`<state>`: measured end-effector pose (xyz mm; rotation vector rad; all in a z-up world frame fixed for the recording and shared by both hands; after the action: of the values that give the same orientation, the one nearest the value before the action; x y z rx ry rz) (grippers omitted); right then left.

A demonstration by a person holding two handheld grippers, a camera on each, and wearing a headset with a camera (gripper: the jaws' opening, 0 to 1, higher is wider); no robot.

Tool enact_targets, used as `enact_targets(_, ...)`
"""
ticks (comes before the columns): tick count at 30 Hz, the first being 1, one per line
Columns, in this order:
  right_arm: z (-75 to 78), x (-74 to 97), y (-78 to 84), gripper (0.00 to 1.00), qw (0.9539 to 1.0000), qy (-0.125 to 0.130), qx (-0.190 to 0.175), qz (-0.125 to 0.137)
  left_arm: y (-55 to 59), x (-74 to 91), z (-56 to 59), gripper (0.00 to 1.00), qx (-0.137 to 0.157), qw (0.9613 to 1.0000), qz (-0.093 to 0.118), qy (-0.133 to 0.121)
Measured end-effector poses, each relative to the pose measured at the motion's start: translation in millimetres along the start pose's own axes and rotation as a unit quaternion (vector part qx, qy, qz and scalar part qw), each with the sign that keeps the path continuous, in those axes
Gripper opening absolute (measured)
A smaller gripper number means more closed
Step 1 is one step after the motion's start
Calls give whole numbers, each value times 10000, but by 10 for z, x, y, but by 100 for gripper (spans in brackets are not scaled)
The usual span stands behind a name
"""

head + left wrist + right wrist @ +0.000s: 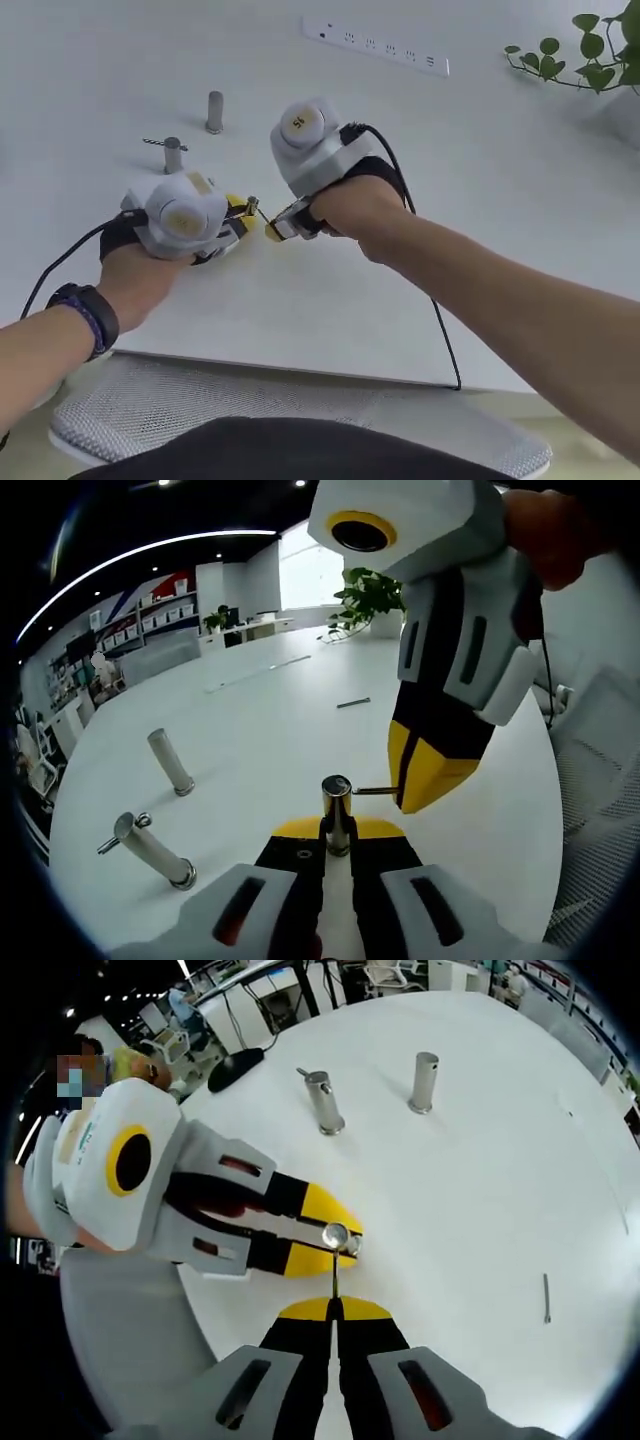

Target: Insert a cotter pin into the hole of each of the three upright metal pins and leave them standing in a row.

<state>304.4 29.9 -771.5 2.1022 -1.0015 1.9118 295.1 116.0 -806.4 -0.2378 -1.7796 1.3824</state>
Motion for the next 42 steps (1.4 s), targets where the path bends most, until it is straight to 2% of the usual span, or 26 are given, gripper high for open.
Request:
enact_targets(23, -5, -1, -6, 2, 9999, 26, -106, -15, -10, -17, 48, 7, -102, 9999, -28, -73)
enact_targets(42, -7, 56, -8, 2, 9993, 2, -375, -73, -21, -29, 64, 7, -217, 9997, -21, -73)
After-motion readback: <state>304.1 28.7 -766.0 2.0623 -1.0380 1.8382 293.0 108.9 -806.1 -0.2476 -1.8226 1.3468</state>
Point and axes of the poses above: the centre of the closed fingertips' face, and the gripper's own axes: x roughly backward along the fingers, z roughly to its right, y roughly out of its underside, the point moved 7 cm from there along x, roughly backward along the fingers, and after that the axes turned 1 degree about z, right-handed, at the moved point
